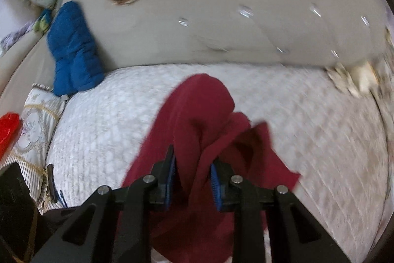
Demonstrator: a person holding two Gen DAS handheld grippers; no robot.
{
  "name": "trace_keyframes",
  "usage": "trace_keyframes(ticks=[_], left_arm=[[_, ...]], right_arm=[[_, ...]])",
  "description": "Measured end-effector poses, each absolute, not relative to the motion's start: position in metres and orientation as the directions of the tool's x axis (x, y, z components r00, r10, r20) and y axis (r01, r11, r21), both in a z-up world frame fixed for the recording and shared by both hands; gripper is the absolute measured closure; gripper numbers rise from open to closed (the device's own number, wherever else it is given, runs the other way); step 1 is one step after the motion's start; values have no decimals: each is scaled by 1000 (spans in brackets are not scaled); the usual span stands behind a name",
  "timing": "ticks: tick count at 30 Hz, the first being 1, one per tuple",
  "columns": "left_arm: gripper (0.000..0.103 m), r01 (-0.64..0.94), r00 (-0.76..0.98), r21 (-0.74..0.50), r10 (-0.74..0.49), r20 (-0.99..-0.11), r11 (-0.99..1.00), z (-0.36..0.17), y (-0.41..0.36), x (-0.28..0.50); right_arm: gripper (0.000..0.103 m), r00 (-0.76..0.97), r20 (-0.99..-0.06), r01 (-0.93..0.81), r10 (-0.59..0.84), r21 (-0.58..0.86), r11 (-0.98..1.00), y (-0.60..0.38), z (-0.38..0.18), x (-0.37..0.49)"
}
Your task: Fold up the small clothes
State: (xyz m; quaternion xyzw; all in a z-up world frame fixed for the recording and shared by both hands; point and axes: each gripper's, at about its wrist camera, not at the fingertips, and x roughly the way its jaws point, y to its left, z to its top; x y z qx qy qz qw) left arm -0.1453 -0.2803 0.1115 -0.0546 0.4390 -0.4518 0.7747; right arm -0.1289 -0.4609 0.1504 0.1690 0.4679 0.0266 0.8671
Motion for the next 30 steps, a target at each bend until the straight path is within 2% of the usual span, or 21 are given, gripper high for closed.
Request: trace_keyframes(ticks=[4,8,11,15,17,19,20,21,22,24,27,30], left_arm=[[98,660,103,-496,-722,-685,564,82,-310,-153],[89,715,69,-461,-708,-702,526,95,-299,-163],[84,743,148,-389,-701,-697,544,115,-266,-163],[79,694,298,-307,-647,-702,652,125,-223,-146],[78,656,338,-288,-612,-715,698,121,-216,-138],[78,631,340,-305,-608,-717,713,111,-214,-134],[78,620,337,-312,-604,-722,720,105,-217,-133],[78,615,333,-310,-595,-732,725,97,-218,-134],[78,613,313,-304,-577,-754,729,86,-223,-136],[78,616,276,-313,-570,-774,723,71,-230,-140],[78,629,279,-277,-543,-792,727,60,-234,-150],[78,622,298,-285,-557,-775,729,76,-230,-149]], right_arm=[[78,518,-841,238,159,319,917,-492,98,-143],[76,539,-825,271,171,362,892,-499,75,-157],[65,558,-810,275,179,384,881,-500,94,-176],[41,604,-754,186,258,448,874,-483,118,-207],[37,580,-762,162,287,453,877,-466,114,-213],[37,543,-779,151,313,457,877,-451,102,-209],[47,533,-790,146,302,438,887,-445,98,-210],[76,526,-806,141,271,397,907,-440,95,-212],[87,524,-826,136,208,322,937,-435,93,-217],[94,541,-821,139,184,304,943,-437,87,-235],[94,520,-832,162,194,319,934,-443,73,-247],[92,547,-801,146,243,377,915,-451,86,-253]])
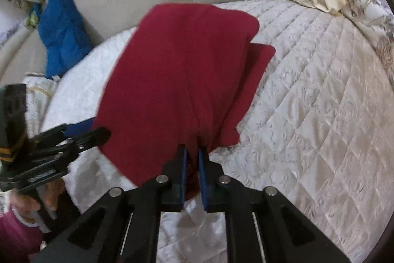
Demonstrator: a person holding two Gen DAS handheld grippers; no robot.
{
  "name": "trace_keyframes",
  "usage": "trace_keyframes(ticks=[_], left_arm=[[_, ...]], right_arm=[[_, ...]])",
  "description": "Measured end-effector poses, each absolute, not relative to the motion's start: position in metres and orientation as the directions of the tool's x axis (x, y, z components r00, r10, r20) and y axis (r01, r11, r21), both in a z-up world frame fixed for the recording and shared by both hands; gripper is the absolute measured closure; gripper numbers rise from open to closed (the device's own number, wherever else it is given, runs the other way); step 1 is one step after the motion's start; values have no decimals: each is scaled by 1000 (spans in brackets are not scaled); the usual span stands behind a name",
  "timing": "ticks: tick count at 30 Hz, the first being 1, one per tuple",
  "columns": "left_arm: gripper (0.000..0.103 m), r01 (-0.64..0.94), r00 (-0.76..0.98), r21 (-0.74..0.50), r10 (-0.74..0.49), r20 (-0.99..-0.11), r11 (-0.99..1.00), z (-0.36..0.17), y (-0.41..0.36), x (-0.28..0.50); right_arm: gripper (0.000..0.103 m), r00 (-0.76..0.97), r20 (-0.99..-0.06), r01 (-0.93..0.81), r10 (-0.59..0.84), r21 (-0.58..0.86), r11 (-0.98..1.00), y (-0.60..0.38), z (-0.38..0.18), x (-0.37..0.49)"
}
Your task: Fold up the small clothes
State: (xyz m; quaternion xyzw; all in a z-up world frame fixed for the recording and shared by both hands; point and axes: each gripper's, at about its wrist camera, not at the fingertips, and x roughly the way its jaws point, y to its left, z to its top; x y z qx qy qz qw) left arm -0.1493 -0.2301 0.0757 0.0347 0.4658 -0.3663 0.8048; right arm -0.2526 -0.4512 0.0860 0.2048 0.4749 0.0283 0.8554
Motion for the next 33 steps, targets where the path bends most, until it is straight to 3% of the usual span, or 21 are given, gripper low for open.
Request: trace_keyframes(ticks=[2,5,6,10,12,17,23,26,28,30,33], left_arm=[[78,624,333,-287,-580,-744,727,90,-226,-148],[78,627,394,-247,-574,-718,739,102,-232,-142],[78,626,395,-239,-566,-724,743,102,-236,-137],[78,618,353,-240,-537,-766,748,87,-251,-126],[78,617,334,-231,-516,-789,752,77,-255,-127],[78,658,337,-203,-524,-782,725,65,-258,-136],[78,653,350,-181,-505,-789,736,63,-261,-137],[78,641,344,-202,-513,-787,740,63,-258,-134],[78,639,345,-202,-511,-787,742,64,-259,-134],[78,638,351,-193,-505,-789,745,64,-260,-136],[78,638,354,-187,-500,-791,747,65,-260,-138]], right_arm=[[81,605,-756,155,252,422,893,-464,105,-255],[41,672,-706,216,224,476,852,-489,118,-240],[37,678,-705,239,208,479,845,-493,116,-232],[41,624,-762,322,174,453,831,-509,88,-176],[91,612,-779,304,136,391,869,-505,86,-164],[91,601,-799,282,-2,210,936,-497,86,-166],[89,603,-797,326,33,284,902,-503,87,-184],[83,630,-776,315,44,307,898,-495,108,-199],[72,659,-747,269,86,341,901,-484,118,-208],[56,667,-736,230,113,348,909,-469,123,-215],[56,648,-751,180,127,314,932,-448,117,-216]])
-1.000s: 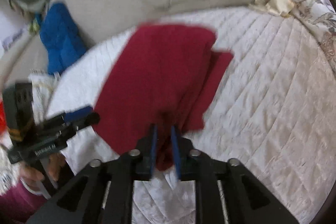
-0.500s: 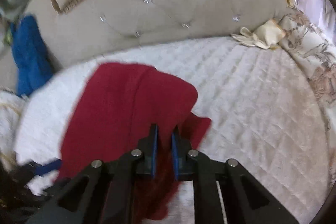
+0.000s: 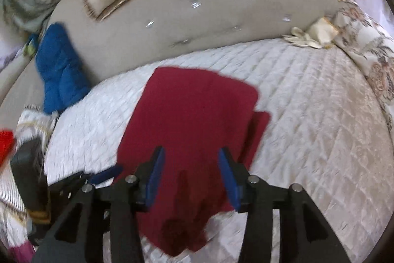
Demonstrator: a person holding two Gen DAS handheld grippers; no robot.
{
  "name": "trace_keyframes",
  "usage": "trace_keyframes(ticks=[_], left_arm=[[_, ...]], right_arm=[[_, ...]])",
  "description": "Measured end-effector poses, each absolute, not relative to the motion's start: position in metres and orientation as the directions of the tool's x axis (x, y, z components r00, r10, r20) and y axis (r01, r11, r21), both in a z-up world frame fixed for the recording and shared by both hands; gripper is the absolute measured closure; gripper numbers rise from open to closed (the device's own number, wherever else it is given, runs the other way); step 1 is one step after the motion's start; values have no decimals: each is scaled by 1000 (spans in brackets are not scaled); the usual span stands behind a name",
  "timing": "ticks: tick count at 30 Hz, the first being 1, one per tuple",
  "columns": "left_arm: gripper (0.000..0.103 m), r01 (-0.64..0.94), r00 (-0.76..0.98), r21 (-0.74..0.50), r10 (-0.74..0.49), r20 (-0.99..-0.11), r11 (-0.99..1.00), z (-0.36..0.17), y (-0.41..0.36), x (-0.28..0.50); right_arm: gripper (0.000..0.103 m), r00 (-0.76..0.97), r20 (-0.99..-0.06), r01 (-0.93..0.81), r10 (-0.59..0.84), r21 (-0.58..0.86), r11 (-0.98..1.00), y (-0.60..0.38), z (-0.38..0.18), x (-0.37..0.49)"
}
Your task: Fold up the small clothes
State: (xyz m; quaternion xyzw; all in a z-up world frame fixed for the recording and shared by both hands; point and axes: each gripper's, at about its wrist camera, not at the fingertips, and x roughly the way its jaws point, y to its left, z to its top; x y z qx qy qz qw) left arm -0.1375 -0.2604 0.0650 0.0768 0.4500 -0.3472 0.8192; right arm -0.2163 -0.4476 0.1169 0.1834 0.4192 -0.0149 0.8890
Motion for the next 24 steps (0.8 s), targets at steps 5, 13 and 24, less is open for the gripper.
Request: trace_keyframes(ticks=[5,13,24], left_arm=[[78,631,354,-192,-499,-791,752,65,-258,-138],[78,617,338,-238,-526,-781,750,76,-247,-136],[78,593,336,-256,-524,-782,763,79,-249,-121]], right_arm=[[83,582,-813,248,5,184,951,-442,84,-224],[62,649,-758,274,70,318,907,-451,104,-251],[83,645,-758,254,96,331,909,-451,78,-237]])
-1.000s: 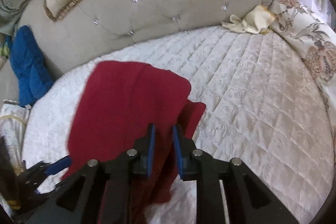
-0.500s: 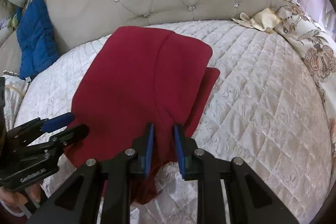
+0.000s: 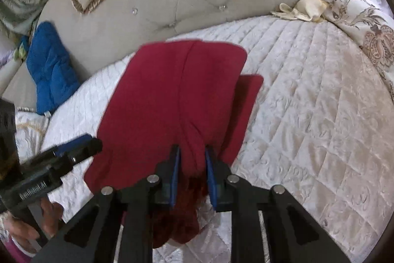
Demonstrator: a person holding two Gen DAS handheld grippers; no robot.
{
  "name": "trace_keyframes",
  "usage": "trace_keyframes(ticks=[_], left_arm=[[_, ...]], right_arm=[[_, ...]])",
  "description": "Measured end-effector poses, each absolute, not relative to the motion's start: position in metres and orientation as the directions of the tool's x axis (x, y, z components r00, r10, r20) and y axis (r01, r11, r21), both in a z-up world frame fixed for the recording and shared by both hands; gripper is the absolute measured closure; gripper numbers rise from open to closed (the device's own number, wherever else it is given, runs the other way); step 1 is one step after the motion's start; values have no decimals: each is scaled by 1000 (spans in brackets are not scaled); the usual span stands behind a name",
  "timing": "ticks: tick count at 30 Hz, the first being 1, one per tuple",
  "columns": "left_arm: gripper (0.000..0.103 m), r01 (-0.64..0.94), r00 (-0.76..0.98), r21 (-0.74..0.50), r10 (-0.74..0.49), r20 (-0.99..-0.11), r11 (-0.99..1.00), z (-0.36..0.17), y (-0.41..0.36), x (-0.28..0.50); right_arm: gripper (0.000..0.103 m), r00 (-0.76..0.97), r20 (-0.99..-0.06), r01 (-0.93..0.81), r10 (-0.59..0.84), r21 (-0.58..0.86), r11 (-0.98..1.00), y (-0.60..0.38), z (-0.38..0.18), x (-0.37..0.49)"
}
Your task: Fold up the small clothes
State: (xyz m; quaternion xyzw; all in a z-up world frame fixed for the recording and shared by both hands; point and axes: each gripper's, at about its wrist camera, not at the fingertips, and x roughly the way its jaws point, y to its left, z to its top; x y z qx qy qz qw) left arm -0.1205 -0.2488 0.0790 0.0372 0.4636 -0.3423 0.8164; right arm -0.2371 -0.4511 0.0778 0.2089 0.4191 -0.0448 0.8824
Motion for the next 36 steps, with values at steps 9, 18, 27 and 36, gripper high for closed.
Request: trace_keyframes(ticks=[9,18,27,36], left_arm=[[78,590,343,-256,-525,-779,765,77,-251,-108],[71,571,306,-313,-552,-776,758,70,-250,-85],[70,583,304,-305,-550,-778,753,70,-255,-84],[59,603,241,-338,-569,-786,723,61,-262,-70]], right_arm=[[77,648,-749,233,142,372,898,-456,80,-244],[27,658,-736,316,157,460,830,-477,64,-238],[20,662,-737,330,138,452,829,-481,67,-228],[9,647,-744,333,166,472,817,-487,50,-208]])
